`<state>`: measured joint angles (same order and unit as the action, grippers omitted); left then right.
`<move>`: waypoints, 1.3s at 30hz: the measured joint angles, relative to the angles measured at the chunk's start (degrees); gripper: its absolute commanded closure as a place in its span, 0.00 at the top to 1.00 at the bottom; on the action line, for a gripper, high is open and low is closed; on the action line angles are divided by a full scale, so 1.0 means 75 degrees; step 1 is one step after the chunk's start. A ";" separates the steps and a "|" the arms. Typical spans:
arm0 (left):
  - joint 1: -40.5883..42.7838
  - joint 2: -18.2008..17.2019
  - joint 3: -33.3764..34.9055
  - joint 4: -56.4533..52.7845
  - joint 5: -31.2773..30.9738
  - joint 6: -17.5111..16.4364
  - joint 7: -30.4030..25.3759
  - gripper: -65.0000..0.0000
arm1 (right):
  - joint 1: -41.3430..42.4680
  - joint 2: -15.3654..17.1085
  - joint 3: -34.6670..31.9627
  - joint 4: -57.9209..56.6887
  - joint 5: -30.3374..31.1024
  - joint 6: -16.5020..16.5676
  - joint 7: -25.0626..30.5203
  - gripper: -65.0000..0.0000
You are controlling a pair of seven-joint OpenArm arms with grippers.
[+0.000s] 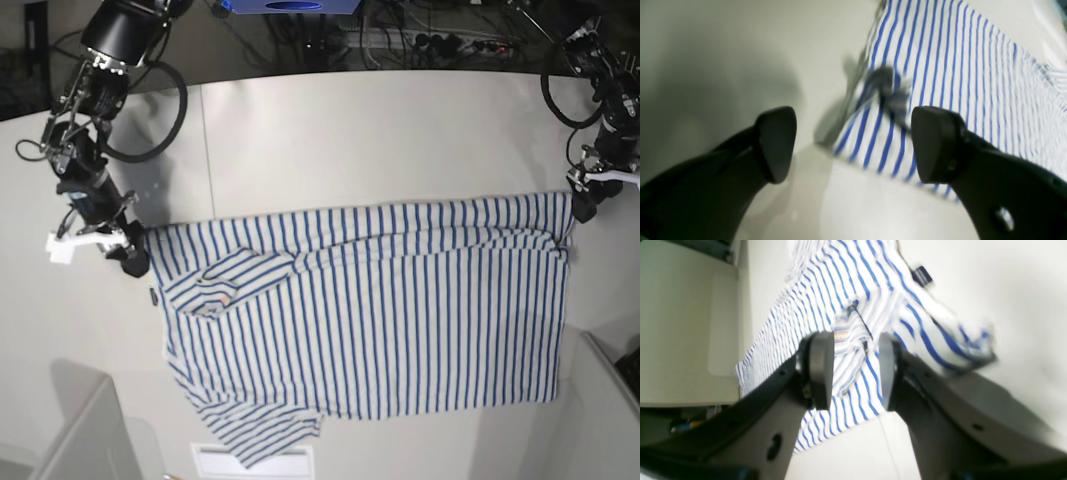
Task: Fold the T-shirt properly
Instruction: 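Lower the held shoulder edge onto the shirt body with both grippers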
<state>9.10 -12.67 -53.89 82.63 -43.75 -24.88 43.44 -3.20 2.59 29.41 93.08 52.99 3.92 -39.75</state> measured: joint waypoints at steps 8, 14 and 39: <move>0.0525 0.0026 -0.0061 -0.0414 -0.0265 -0.0023 -0.0082 0.79 | -0.0775 -0.0769 0.0673 -0.0099 0.0009 -0.0408 0.0391 0.33; 0.0058 0.0052 -0.0061 -0.1294 -0.0323 -0.0050 -0.0163 0.79 | -0.0469 -0.0790 0.0667 -0.1040 0.0058 -0.0379 0.0472 0.33; -0.0886 -0.0006 0.0525 -0.2136 -0.0388 0.0708 -0.0189 0.15 | 0.0845 -0.0344 0.0647 -0.3005 0.0041 -0.0335 0.0539 0.00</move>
<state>2.46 -12.71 -49.95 66.61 -46.65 -19.57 42.02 3.14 0.01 34.26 70.54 53.30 1.41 -35.70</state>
